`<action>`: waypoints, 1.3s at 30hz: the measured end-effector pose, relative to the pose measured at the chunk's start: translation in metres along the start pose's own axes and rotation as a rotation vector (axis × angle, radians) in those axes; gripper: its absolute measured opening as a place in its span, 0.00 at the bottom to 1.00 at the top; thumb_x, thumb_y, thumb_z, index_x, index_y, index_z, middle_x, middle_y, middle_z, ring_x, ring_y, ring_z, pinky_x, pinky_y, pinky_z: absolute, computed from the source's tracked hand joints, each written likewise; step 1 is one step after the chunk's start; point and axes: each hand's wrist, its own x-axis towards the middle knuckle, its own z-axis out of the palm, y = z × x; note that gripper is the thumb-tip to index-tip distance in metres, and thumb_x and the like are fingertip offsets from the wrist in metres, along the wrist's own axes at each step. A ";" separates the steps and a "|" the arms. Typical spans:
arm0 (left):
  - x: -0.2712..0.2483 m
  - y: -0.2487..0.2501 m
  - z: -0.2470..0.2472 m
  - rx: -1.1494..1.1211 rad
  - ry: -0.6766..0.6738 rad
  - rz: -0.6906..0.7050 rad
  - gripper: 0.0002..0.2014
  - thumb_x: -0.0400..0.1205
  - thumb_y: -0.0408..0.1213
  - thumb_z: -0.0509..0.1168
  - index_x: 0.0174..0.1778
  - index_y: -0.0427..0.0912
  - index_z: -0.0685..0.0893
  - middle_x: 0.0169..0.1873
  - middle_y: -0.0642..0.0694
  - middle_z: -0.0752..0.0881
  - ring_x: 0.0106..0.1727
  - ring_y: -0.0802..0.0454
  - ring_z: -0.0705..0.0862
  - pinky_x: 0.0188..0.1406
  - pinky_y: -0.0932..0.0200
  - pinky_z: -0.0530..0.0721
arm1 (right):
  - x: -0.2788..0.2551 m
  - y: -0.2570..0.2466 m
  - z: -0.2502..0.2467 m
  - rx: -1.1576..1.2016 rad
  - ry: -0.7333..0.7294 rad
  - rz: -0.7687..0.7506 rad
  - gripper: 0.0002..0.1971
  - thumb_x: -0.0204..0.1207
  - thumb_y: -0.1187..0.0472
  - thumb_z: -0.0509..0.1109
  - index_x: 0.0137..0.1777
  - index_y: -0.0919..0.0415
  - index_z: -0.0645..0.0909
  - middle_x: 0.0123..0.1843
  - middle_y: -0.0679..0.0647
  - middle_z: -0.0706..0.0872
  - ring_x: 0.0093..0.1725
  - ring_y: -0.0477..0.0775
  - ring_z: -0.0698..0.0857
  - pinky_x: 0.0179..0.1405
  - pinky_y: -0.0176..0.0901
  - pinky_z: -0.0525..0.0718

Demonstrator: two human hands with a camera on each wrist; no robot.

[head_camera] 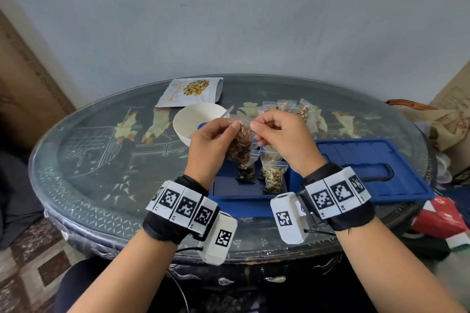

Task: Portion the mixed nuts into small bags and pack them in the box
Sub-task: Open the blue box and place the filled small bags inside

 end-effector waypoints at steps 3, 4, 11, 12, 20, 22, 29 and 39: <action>-0.001 0.000 0.000 -0.070 0.026 -0.011 0.07 0.81 0.33 0.65 0.39 0.46 0.87 0.33 0.54 0.88 0.41 0.52 0.84 0.45 0.50 0.81 | -0.004 -0.001 0.002 0.073 0.067 -0.025 0.05 0.75 0.68 0.71 0.41 0.59 0.84 0.31 0.53 0.84 0.28 0.44 0.83 0.33 0.35 0.85; -0.002 0.000 0.001 -0.097 0.037 -0.017 0.08 0.81 0.33 0.65 0.39 0.46 0.86 0.32 0.55 0.88 0.41 0.52 0.83 0.45 0.49 0.81 | -0.004 -0.001 0.003 0.091 0.090 -0.036 0.05 0.76 0.68 0.71 0.40 0.58 0.84 0.30 0.53 0.84 0.28 0.44 0.83 0.32 0.34 0.85; -0.007 0.003 0.003 -0.185 0.079 -0.009 0.08 0.82 0.33 0.63 0.40 0.46 0.85 0.32 0.56 0.88 0.39 0.57 0.84 0.44 0.55 0.81 | -0.011 0.004 0.015 0.291 0.104 -0.006 0.04 0.77 0.68 0.69 0.45 0.60 0.84 0.35 0.49 0.86 0.37 0.45 0.87 0.36 0.38 0.85; -0.007 0.003 0.002 -0.192 0.085 -0.012 0.07 0.82 0.33 0.63 0.42 0.46 0.85 0.33 0.56 0.88 0.39 0.58 0.84 0.43 0.56 0.81 | -0.012 0.006 0.016 0.298 0.112 -0.005 0.04 0.77 0.68 0.69 0.46 0.61 0.84 0.35 0.49 0.86 0.37 0.45 0.87 0.36 0.38 0.86; -0.008 0.001 -0.004 -0.167 0.121 -0.019 0.08 0.81 0.35 0.65 0.38 0.49 0.86 0.31 0.55 0.86 0.37 0.55 0.81 0.35 0.62 0.78 | -0.016 0.011 0.024 0.223 0.229 -0.079 0.05 0.77 0.68 0.69 0.49 0.67 0.85 0.33 0.52 0.86 0.33 0.42 0.85 0.35 0.34 0.84; -0.007 -0.001 -0.006 -0.162 0.131 0.005 0.11 0.81 0.34 0.66 0.35 0.51 0.88 0.33 0.53 0.86 0.40 0.51 0.81 0.40 0.55 0.79 | -0.016 0.012 0.024 0.192 0.242 -0.095 0.06 0.77 0.68 0.69 0.50 0.68 0.85 0.33 0.51 0.86 0.32 0.41 0.85 0.34 0.34 0.84; -0.012 -0.004 -0.004 -0.152 0.167 0.068 0.06 0.79 0.32 0.66 0.38 0.44 0.84 0.30 0.58 0.85 0.38 0.56 0.81 0.44 0.54 0.80 | -0.020 0.016 0.026 0.048 0.248 -0.162 0.03 0.78 0.65 0.68 0.44 0.61 0.83 0.33 0.45 0.85 0.33 0.38 0.83 0.41 0.38 0.85; -0.009 -0.010 -0.005 -0.090 0.074 0.017 0.07 0.79 0.35 0.67 0.37 0.49 0.86 0.34 0.52 0.86 0.40 0.53 0.82 0.46 0.55 0.80 | -0.024 0.021 0.023 0.077 0.121 -0.162 0.03 0.77 0.67 0.69 0.47 0.60 0.83 0.39 0.45 0.85 0.39 0.39 0.84 0.45 0.34 0.82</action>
